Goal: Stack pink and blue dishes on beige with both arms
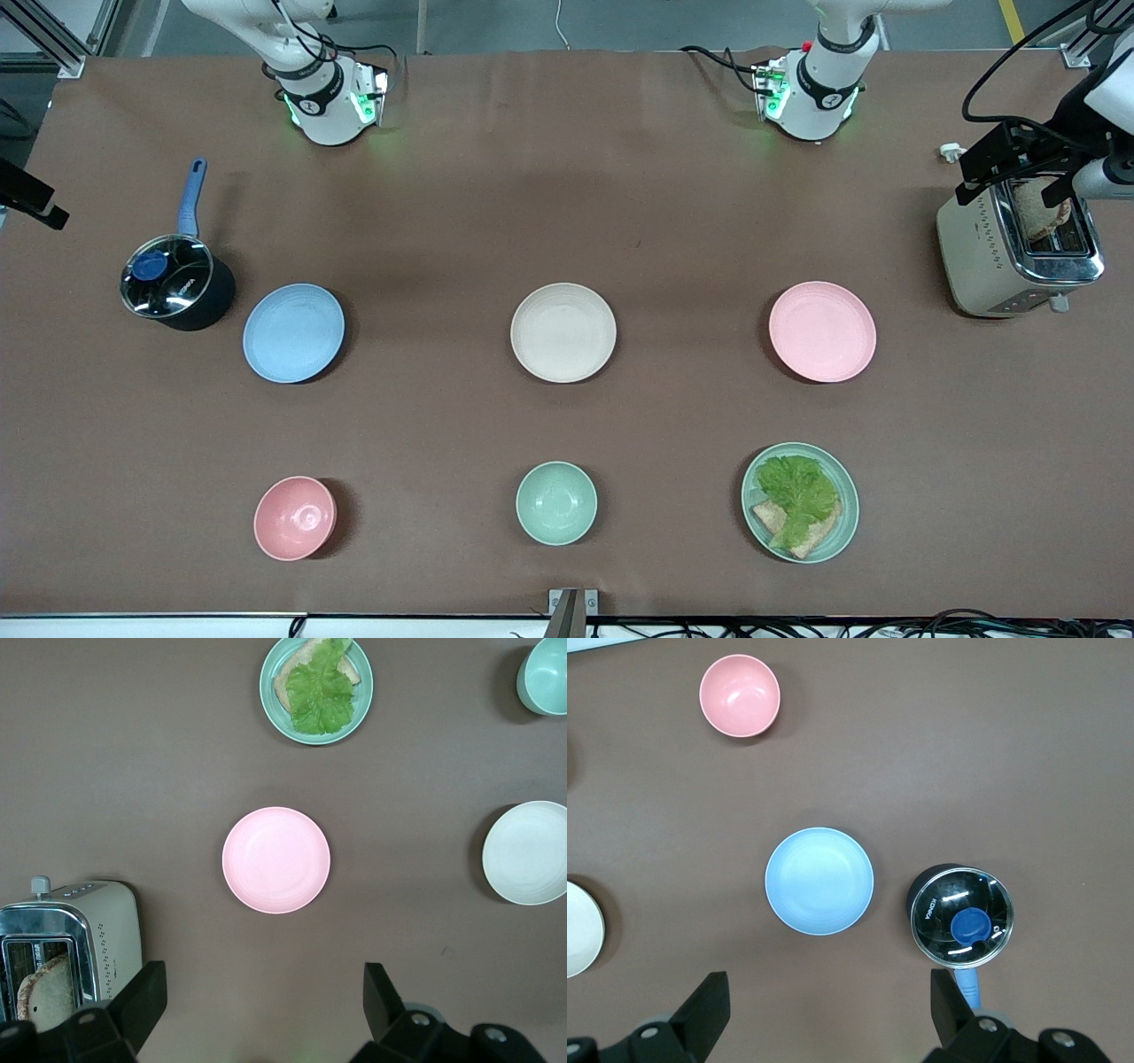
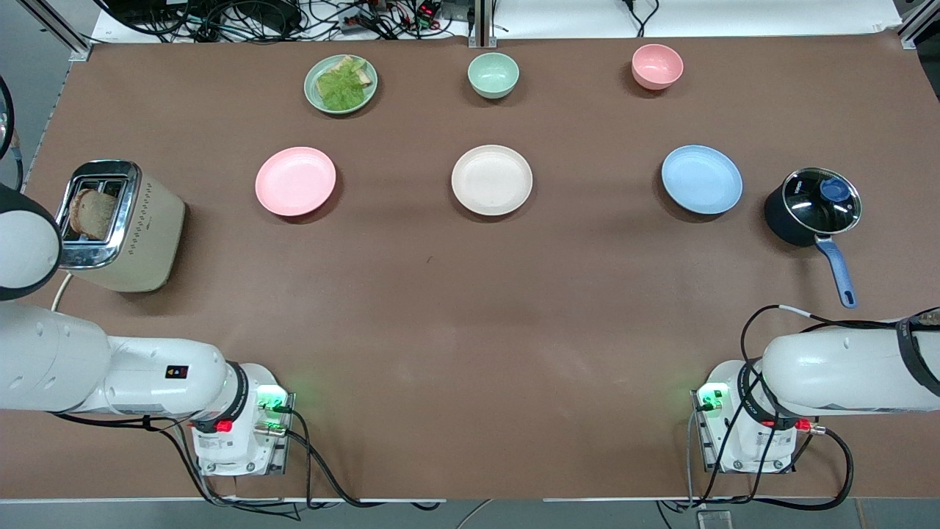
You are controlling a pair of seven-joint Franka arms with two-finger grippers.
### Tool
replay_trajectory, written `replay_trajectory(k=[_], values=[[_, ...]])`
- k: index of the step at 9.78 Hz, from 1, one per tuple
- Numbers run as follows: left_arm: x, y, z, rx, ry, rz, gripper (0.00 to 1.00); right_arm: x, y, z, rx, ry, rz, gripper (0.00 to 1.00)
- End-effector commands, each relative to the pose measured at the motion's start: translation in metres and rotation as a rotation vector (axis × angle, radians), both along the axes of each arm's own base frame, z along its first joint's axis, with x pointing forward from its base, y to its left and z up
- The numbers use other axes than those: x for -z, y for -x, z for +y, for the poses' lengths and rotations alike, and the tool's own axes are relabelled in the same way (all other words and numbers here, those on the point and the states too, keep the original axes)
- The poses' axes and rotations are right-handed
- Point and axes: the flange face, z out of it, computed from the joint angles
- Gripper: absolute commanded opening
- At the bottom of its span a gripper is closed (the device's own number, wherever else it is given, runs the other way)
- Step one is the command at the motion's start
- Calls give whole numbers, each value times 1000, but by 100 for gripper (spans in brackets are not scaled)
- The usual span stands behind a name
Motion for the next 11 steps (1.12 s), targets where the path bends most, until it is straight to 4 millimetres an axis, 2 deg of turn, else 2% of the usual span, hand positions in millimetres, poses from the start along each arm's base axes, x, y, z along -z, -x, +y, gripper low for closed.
replay_trajectory(k=[1,4,5,6,7,8,9,11], values=[[14,1,1,-14,-19,14,98,-1,-1,-4,-2,2,-4,100],[16,-4,1,-33,-7,4,99,-1,-1,-2,-5,1,-1,100],[17,-5,13,-39,-3,8,100,0,0,-2,-7,1,2,100],[28,-11,18,-48,10,28,99,6,-1,-5,-15,-4,15,100],[51,-28,41,-83,53,62,99,27,-5,-5,-45,-21,48,100],[74,-45,53,-56,81,78,99,66,-16,-8,-39,-88,91,100],[104,-61,65,-20,92,105,99,104,-28,-19,-16,-148,99,100],[191,-95,68,30,112,174,100,182,-55,-37,-44,-204,131,100]])
